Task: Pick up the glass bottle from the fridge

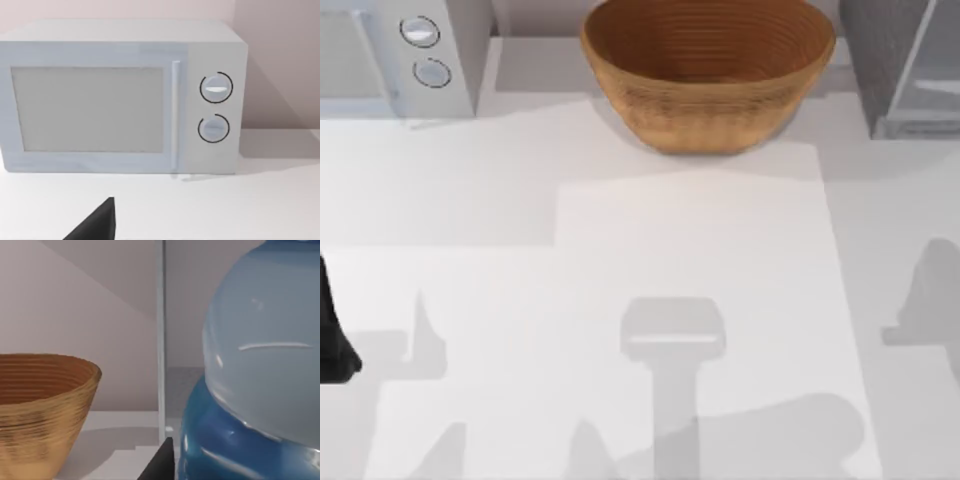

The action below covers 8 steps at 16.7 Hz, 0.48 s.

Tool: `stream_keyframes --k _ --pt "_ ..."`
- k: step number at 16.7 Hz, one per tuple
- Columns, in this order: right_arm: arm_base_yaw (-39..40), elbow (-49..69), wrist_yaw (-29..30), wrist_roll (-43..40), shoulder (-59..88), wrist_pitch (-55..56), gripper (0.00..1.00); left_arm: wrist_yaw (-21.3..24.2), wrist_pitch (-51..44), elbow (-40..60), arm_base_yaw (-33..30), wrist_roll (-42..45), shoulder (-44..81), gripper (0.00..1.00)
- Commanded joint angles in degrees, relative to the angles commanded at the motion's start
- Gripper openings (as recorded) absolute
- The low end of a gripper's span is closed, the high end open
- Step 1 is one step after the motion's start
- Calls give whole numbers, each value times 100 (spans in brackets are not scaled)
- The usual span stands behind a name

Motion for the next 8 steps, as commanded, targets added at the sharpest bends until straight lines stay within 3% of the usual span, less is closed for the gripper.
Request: stream_keyframes --k 8 --pt "2647 1833 2655 140 4400 2131 0 0 0 0 0 0 0 100"
